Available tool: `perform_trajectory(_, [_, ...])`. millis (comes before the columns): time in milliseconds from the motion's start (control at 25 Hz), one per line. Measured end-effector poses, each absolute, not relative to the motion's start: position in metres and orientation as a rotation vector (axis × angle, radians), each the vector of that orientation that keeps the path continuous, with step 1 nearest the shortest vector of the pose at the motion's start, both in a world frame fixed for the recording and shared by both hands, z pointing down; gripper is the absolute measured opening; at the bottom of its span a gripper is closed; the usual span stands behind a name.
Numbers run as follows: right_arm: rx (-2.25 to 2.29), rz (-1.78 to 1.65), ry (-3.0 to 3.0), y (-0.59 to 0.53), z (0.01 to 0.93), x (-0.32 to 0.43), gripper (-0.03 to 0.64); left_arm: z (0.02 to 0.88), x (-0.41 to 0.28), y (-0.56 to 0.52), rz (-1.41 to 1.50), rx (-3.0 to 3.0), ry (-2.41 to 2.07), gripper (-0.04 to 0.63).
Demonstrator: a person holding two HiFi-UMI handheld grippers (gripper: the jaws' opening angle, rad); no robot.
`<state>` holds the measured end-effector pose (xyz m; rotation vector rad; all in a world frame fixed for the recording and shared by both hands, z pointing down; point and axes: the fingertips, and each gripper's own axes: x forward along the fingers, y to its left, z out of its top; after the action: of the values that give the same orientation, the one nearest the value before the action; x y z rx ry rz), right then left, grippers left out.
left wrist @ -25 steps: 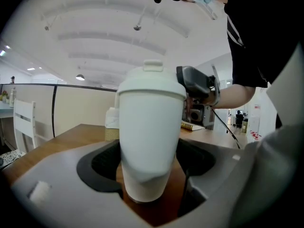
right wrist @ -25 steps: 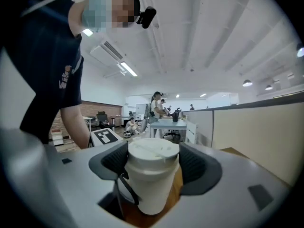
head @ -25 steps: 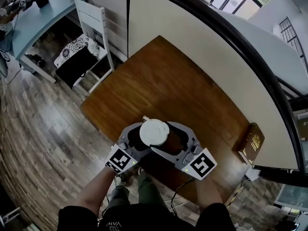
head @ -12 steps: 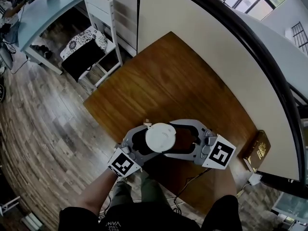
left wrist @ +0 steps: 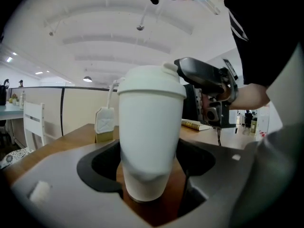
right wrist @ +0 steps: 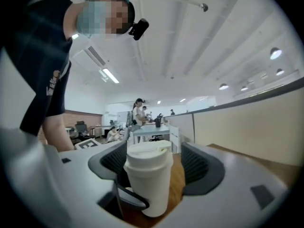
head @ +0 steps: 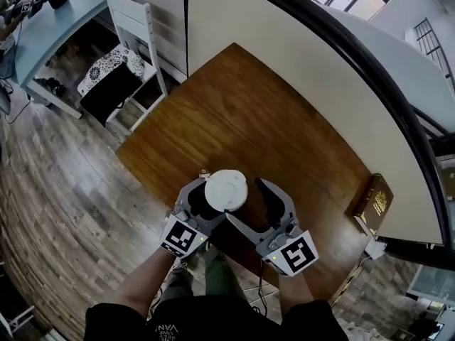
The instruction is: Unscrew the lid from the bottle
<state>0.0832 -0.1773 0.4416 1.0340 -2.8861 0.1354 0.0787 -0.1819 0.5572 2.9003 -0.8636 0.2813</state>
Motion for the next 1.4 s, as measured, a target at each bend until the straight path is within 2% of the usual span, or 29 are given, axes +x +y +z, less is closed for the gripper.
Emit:
perform_trajectory(520, [1.158,0.027,-2.77,-0.177,0.449,0.062,0.33,0.557,0.08,-0.182,0.264,2.885,-0.901,0.362])
perform_trajectory(1120, [-0.048,0.013,-2.903,-0.176,0.453,0.072,0.33,0.555,0.084,-0.183,0.225,2.92,-0.876,0.362])
perform_trajectory(1280, [-0.095,0.089,-2.924,-0.177,0.451,0.069,0.33,0.554,0.084,-0.183,0.208,2.905,-0.898,0.362])
perform_trajectory(1400, [0.084,0.131,-2.978,-0.179,0.442,0.071,0.331,0.555,0.081,-0.182,0.218,2.904,-0.903,0.362])
